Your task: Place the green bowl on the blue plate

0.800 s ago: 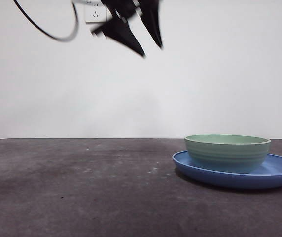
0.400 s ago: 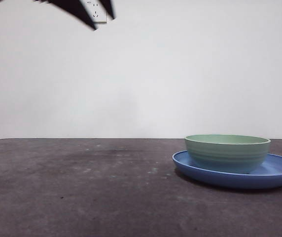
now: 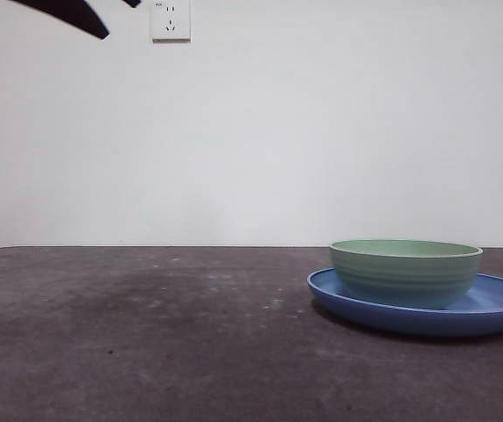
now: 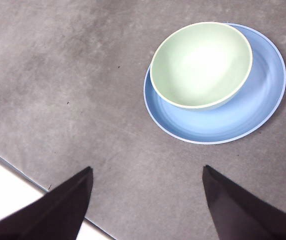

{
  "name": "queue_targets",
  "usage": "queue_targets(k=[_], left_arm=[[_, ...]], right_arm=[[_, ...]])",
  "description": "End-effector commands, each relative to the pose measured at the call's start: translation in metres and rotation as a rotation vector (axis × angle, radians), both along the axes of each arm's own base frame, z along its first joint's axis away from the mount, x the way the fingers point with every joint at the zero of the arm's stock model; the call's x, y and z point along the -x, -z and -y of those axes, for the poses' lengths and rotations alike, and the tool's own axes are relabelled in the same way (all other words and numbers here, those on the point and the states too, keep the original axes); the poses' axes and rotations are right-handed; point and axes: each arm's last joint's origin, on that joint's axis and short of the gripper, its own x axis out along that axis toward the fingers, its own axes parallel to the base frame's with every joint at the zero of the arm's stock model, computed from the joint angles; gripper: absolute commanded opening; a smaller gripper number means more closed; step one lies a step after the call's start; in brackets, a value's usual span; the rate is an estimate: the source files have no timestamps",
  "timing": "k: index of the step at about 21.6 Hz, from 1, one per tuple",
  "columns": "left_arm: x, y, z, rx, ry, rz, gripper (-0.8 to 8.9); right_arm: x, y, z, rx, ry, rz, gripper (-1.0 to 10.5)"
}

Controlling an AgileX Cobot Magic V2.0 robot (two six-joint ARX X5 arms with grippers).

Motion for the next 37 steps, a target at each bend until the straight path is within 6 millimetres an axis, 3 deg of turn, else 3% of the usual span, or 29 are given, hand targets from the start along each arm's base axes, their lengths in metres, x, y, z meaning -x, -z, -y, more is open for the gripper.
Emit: queue_targets(k=[1, 6, 17, 23, 30, 37], left_arm=[[0.012, 0.013, -0.003, 0.035, 0.082, -0.012, 2.26], [0.031, 0.023, -0.009, 0.096, 0.203, -0.056, 2.26], [0.033, 0.022, -0.010, 0.101, 0.206, -0.051, 2.25], [0.033, 0.022, -0.010, 0.102, 0.206, -0.051, 2.25], [0.033, 0.022, -0.010, 0.099, 0.210, -0.048, 2.25], [0.033, 0.022, -0.010, 0.090, 0.221, -0.034, 2.25]], right_arm=[[-0.001, -0.005, 0.000, -0.006, 0.005, 0.016, 3.5], [-0.001, -0.005, 0.000, -0.006, 0.005, 0.015, 3.5], [-0.001, -0.005, 0.000, -0.014, 0.033, -0.001, 3.5], [-0.008, -0.005, 0.006, 0.073, 0.281, -0.014, 3.5], [-0.048, 0.000, 0.009, 0.096, 0.406, -0.019, 3.5], [-0.115, 0.041, 0.023, 0.076, 0.401, -0.199, 3.5]])
